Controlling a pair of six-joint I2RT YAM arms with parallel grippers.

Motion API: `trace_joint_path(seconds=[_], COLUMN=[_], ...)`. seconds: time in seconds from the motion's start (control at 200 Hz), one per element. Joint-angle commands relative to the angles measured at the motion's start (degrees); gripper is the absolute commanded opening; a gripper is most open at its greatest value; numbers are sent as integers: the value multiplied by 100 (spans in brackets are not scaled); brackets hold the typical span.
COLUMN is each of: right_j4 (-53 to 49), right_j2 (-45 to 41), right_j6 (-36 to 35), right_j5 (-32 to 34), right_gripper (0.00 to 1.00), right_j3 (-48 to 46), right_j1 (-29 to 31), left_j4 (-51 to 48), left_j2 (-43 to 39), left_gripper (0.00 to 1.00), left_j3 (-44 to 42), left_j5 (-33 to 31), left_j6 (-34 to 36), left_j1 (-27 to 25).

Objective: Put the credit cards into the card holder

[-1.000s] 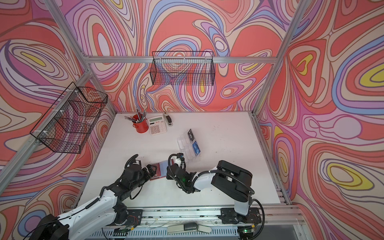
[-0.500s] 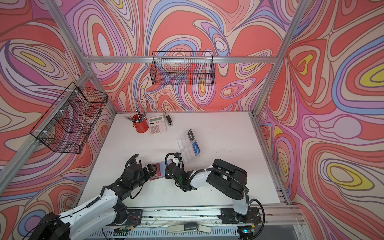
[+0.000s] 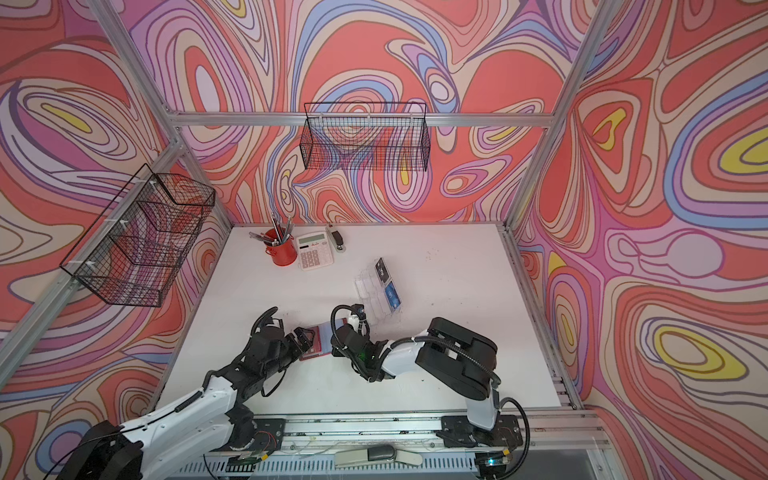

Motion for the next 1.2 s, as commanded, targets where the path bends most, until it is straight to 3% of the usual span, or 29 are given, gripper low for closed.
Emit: trace_joint_path(seconds=[0.0, 0.926, 1.067, 1.192], right_j4=[-87, 626, 692, 853], right_j2=[22, 897, 977, 994], right_j6=[8, 91, 118, 164], right_j5=[108, -1003, -1085, -1142], right_gripper=[32, 31, 29, 26], right_j3=[3, 547, 586, 505], right_j1=[-16, -20, -21, -21], left_j4=[-473, -501, -1102, -1504], left_j2=[136, 213, -84, -630], left_gripper=[89, 89, 66, 60], left_j3=[-72, -16, 196, 216], left_j5=[-1, 21, -317, -589], left_j6=[-42, 14, 234, 314], left_j1=[24, 19, 21, 25])
